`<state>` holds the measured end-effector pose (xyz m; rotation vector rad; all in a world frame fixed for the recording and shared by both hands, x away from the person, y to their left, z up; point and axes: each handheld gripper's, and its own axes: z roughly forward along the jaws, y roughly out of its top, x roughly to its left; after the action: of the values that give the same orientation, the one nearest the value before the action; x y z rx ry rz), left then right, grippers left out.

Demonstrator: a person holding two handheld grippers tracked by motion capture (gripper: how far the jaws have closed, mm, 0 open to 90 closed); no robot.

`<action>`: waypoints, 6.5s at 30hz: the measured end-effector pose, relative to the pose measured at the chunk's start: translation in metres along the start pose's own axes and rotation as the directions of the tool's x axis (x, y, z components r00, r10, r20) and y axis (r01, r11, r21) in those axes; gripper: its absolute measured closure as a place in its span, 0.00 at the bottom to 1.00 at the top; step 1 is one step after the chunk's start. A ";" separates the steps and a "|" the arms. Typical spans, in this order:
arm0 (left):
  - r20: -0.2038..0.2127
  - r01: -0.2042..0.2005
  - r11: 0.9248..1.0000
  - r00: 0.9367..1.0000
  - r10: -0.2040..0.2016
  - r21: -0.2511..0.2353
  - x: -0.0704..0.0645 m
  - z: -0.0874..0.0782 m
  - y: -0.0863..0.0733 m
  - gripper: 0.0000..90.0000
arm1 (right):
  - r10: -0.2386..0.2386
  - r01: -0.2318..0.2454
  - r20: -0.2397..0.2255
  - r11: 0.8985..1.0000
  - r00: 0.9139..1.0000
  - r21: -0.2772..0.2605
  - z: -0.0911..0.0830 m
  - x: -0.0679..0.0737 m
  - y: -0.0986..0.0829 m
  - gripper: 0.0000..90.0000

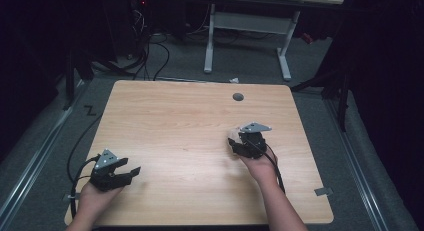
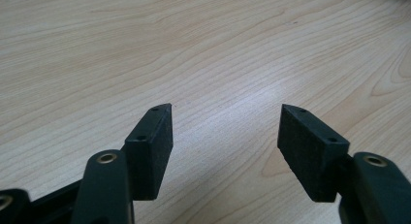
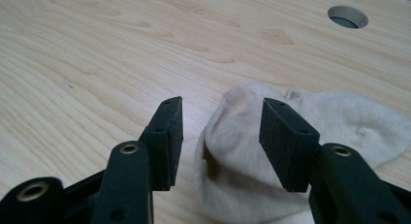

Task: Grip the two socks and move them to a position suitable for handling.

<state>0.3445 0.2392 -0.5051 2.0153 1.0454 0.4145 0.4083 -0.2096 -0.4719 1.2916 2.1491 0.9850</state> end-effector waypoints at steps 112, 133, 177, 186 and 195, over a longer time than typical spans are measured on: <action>0.004 0.005 1.000 1.000 -0.005 0.000 0.002 -0.001 -0.001 0.42 | 0.007 -0.007 -0.018 0.999 1.000 -0.045 -0.036 -0.010 -0.008 0.93; 0.005 -0.006 1.000 1.000 0.006 -0.003 -0.001 0.000 -0.001 0.42 | -0.133 0.105 -0.133 0.975 0.982 -0.198 -0.081 0.059 0.011 0.94; 0.204 -0.216 0.971 0.960 0.193 0.101 -0.127 0.061 0.023 0.97 | -0.085 0.050 -0.310 0.992 0.947 -0.118 -0.012 0.107 -0.026 0.94; 0.146 -0.212 0.967 0.971 0.191 0.143 -0.104 0.055 0.013 0.96 | -0.060 0.029 -0.274 0.993 0.960 -0.114 -0.030 0.089 -0.045 0.94; 0.140 -0.201 0.969 0.973 0.182 0.144 -0.100 0.052 0.011 0.93 | -0.054 0.042 -0.244 0.998 0.968 -0.055 -0.031 0.083 -0.070 0.88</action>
<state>0.3207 0.1301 -0.5214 2.2629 0.8307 0.3084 0.3090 -0.1682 -0.5065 1.1387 2.3104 1.2256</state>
